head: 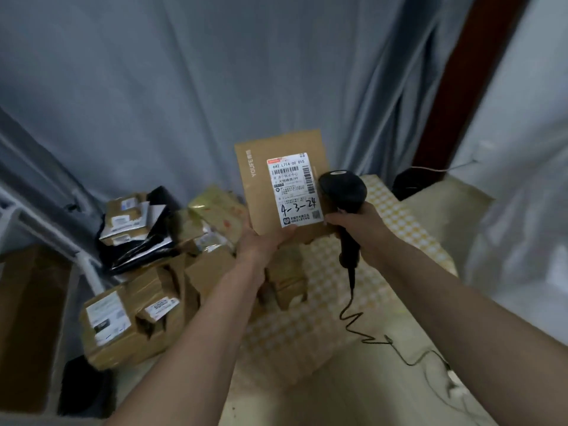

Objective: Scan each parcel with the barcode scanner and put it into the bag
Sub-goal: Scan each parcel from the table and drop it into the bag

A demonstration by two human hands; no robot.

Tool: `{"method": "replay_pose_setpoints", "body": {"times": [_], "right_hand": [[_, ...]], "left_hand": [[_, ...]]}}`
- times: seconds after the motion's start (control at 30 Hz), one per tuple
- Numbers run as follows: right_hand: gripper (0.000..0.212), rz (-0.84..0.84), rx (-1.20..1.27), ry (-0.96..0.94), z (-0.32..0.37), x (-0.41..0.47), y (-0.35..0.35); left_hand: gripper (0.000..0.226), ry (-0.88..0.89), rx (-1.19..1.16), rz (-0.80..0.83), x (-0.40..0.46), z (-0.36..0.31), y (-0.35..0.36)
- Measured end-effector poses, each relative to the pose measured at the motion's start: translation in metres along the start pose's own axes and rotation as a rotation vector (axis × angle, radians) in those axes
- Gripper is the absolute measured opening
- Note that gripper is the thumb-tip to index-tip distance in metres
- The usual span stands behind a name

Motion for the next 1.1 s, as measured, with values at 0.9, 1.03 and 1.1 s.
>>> {"method": "replay_pose_setpoints", "body": {"times": [0.9, 1.03, 1.1], "right_hand": [[0.015, -0.629, 0.353, -0.019, -0.066, -0.102, -0.57], [0.018, -0.691, 0.396, -0.017, -0.06, -0.079, -0.621], [0.017, -0.709, 0.401, -0.008, -0.051, -0.061, -0.644]], "left_hand": [[0.087, -0.036, 0.089, 0.855, -0.182, 0.026, 0.591], [0.093, 0.017, 0.151, 0.928, -0.164, 0.02, 0.658], [0.099, 0.01, 0.153, 0.947, -0.149, 0.017, 0.689]]}}
Point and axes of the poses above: each hand's wrist, its own x-axis towards the middle knuckle, its own y-axis out of the palm, z = x × y, the point moved 9 cm from there along x, towards the middle knuckle, and after that the axes turned 10 degrees about y, right-handed, at the moved point
